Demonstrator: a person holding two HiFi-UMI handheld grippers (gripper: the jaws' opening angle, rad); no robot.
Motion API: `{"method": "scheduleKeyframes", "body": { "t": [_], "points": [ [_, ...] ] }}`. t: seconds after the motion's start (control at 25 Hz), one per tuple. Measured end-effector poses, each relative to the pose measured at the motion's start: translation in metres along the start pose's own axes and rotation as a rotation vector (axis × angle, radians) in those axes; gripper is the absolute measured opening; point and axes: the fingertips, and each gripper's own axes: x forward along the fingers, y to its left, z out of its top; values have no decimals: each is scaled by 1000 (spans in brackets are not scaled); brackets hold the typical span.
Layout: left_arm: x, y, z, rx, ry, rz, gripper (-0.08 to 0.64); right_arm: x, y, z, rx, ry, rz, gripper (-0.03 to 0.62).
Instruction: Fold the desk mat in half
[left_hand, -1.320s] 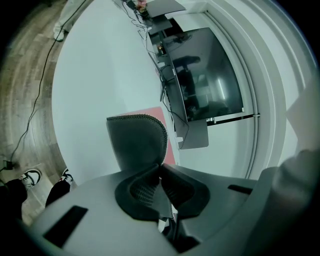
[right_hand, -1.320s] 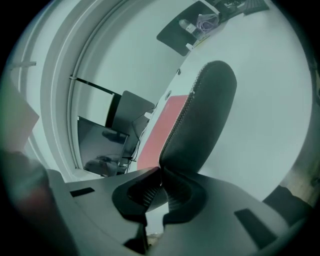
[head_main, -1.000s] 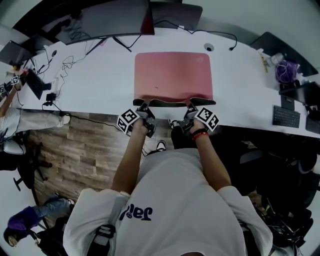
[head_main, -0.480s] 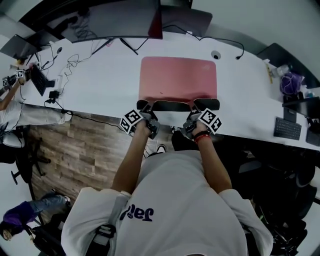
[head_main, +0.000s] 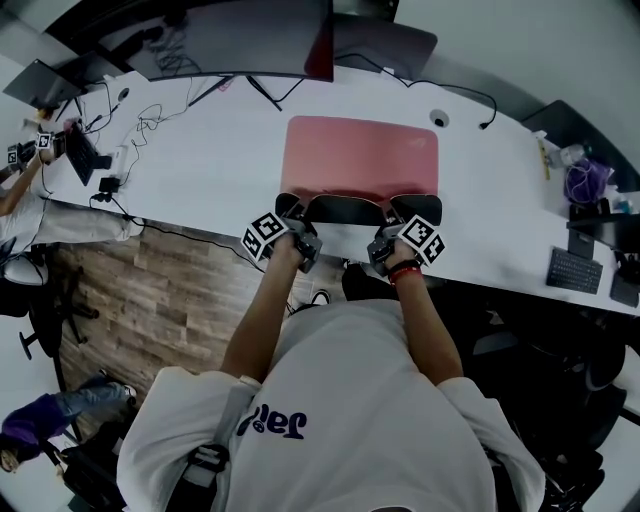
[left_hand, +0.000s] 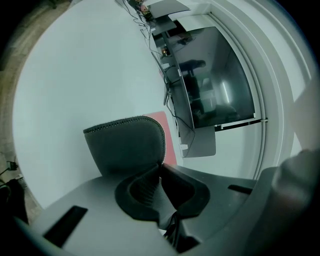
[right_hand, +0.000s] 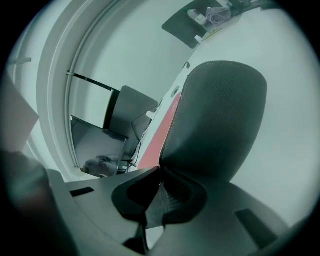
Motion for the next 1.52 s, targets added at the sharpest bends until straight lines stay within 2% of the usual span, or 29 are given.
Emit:
{"method": "scheduleKeyframes", "body": {
  "t": [0.6,1.52],
  "points": [
    [31,-15,17,19,15,-17,32,24,2,18,24,-8,-10,41],
    [75,-36,42,-6,26,-49,32,63,12,52,57,-44,-8,41]
  ]
}}
